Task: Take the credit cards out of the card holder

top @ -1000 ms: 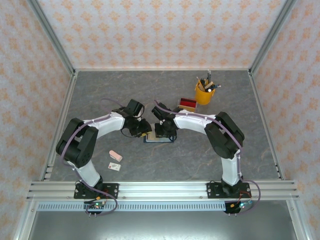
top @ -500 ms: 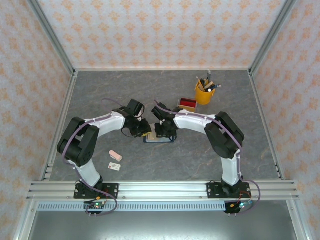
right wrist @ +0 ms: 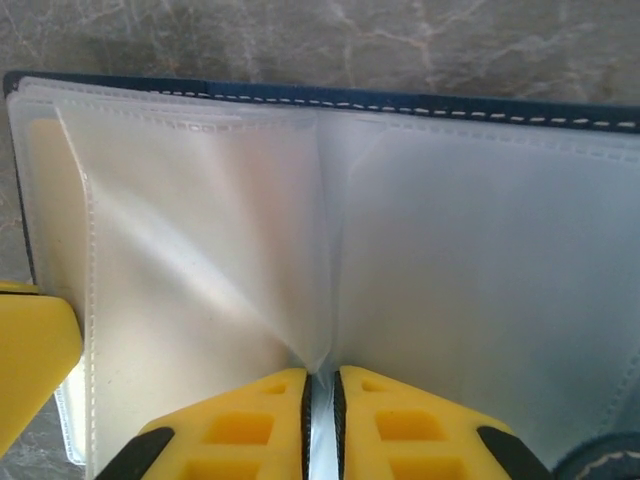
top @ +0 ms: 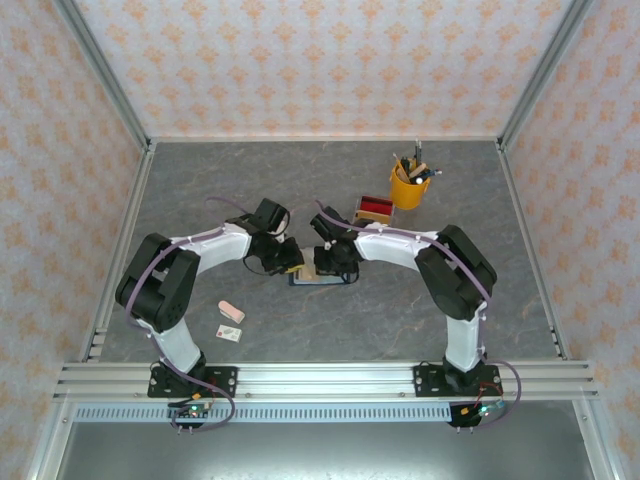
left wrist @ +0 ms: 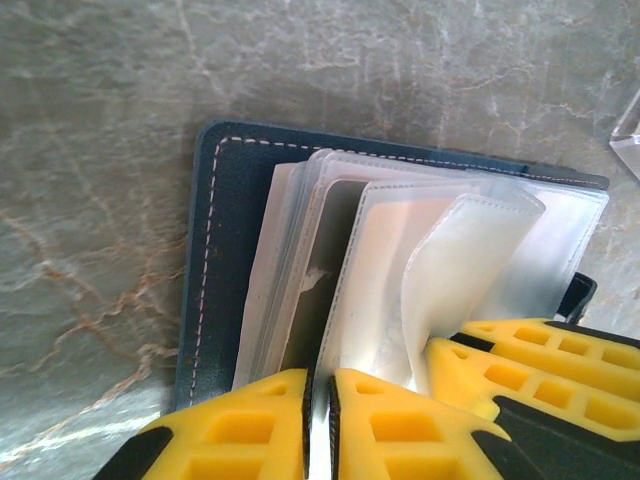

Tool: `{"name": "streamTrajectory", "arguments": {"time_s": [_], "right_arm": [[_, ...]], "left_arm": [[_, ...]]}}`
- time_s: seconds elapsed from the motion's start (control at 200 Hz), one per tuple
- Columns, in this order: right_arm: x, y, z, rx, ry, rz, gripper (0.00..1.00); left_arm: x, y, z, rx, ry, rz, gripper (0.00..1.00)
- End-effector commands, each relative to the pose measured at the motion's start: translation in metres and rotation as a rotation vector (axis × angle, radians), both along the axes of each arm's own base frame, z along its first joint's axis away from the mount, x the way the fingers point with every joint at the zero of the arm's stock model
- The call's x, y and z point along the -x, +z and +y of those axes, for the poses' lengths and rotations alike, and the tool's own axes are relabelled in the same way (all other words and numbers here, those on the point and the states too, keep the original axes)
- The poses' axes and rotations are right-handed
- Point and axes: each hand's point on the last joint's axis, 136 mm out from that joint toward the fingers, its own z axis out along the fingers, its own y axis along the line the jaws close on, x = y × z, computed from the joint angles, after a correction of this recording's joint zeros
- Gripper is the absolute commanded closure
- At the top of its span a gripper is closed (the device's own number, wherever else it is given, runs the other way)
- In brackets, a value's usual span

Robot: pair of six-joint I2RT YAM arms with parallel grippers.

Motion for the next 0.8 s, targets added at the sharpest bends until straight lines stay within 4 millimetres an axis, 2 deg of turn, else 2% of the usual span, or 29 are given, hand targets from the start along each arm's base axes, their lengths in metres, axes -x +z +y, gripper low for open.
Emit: {"name": "streamTrajectory", "arguments": {"time_s": [0.0, 0.145, 0.335, 0.621, 0.796], "right_arm": [[-0.001, 0.009, -0.002, -0.052, -0.030, -0.001, 0.82], [-0.002, 0.022, 0.000, -0.114, -0.038, -0.025, 0.77], [-0.007, 0.040, -0.009, -0.146, -0.072, -0.081, 0.70], [-0.009, 0.063, -0.039, -0.113, -0.140, -0.206, 0.64], [-0.011, 0.078, -0.062, -0.085, -0.206, -0.285, 0.62]], "left_arm": [[-0.006, 0.009, -0.017, 0.071, -0.041, -0.033, 0.81], [-0.008, 0.017, -0.028, 0.129, -0.072, -0.054, 0.73], [-0.007, 0.024, -0.042, 0.174, -0.119, -0.073, 0.69], [-0.009, 0.029, -0.054, 0.207, -0.138, -0.081, 0.66], [-0.011, 0.041, -0.072, 0.266, -0.150, -0.095, 0.66]]}}
